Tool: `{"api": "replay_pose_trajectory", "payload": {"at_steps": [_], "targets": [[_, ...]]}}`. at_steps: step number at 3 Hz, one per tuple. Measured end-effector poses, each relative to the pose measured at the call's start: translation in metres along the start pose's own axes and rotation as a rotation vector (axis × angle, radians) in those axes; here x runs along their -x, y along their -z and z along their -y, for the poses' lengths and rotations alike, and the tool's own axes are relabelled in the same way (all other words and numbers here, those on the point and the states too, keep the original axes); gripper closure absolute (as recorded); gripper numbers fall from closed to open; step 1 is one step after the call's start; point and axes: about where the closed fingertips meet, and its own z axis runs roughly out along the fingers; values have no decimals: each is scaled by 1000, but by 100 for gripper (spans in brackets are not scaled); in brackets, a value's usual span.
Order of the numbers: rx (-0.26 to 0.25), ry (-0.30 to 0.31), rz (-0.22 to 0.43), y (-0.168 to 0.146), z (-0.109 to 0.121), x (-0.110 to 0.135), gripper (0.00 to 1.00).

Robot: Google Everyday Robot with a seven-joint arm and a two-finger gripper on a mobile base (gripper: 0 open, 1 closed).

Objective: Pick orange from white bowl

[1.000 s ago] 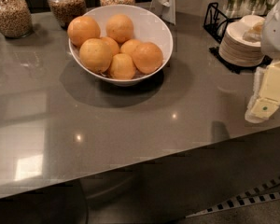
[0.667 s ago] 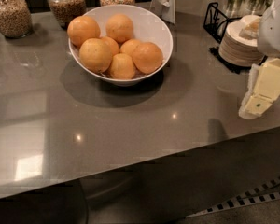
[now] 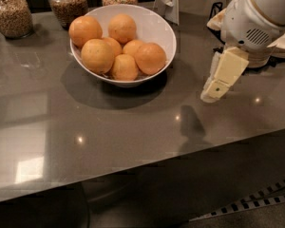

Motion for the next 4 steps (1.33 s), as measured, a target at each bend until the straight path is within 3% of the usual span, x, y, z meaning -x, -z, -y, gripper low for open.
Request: {"api": "replay_pose_trajectory", "payload": {"at_steps": [1, 2, 4], "targets": [[-36, -4, 37, -18, 19, 33, 0], [-93, 30, 67, -32, 48, 67, 0], [-131, 10, 90, -50, 60, 75, 0]]}}
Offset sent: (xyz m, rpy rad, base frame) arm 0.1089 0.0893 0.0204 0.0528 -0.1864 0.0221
